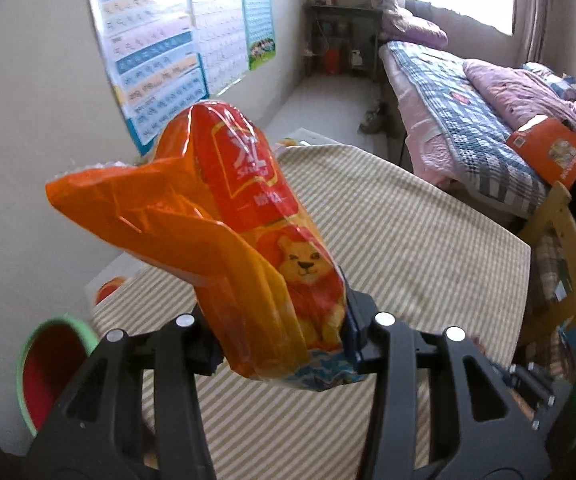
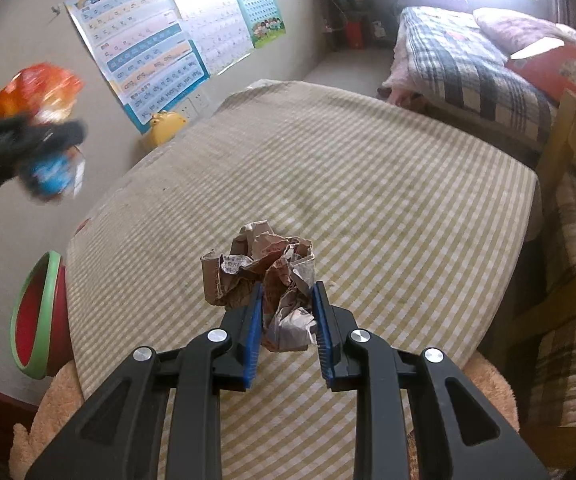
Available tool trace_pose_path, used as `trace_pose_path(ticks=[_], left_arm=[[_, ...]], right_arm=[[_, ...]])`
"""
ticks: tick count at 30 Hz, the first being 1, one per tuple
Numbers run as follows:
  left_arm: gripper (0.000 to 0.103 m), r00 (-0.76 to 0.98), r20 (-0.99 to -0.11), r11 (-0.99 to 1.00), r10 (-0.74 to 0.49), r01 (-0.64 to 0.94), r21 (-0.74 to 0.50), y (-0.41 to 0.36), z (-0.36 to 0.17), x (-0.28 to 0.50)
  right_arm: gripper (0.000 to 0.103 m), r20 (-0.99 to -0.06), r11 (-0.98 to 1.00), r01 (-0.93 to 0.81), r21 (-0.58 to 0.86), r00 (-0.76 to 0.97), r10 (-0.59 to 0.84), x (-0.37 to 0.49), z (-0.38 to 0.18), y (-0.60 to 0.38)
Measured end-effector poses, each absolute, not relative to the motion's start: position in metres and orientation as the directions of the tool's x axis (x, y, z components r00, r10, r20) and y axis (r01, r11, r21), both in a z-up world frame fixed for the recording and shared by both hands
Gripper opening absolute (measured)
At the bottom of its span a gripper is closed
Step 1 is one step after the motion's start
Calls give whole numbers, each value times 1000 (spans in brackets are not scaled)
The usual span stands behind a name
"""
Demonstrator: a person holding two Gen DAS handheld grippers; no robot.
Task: Collect trash
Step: 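Carry the orange bag and crumpled paper over the green bucket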
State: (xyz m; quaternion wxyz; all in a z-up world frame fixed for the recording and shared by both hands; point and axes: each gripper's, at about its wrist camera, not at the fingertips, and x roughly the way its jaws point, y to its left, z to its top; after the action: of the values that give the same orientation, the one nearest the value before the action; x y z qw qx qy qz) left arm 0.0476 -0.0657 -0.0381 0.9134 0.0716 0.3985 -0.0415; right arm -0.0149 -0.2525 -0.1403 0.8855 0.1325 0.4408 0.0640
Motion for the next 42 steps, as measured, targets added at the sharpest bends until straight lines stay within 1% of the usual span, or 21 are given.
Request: trace_pose_path(ticks=[8,13,18,32,42], left_arm=[[44,684,-729,993,24,69,97,-15,-40,5],[44,681,-732,997,28,37,73,10,-42,-7],[44,700,-714,998,27,21,59,24,-38,-15],[45,740,-672,999,28,-1,40,44,-28,-32],[45,737,-675,999,32,-37,7,66,-28,-35]], right_arm=[[22,-758,957,-31,289,603,249,-22,-117,-236],[22,-738,954,-77,288,617,273,-27,-93,-214],[22,-723,959,-129,250,634,274,-29,-75,-190],[22,-724,960,-192,203,631,280,-32,-64,-162],[23,-708,954,-225,196,641,296,-28,-51,-148]])
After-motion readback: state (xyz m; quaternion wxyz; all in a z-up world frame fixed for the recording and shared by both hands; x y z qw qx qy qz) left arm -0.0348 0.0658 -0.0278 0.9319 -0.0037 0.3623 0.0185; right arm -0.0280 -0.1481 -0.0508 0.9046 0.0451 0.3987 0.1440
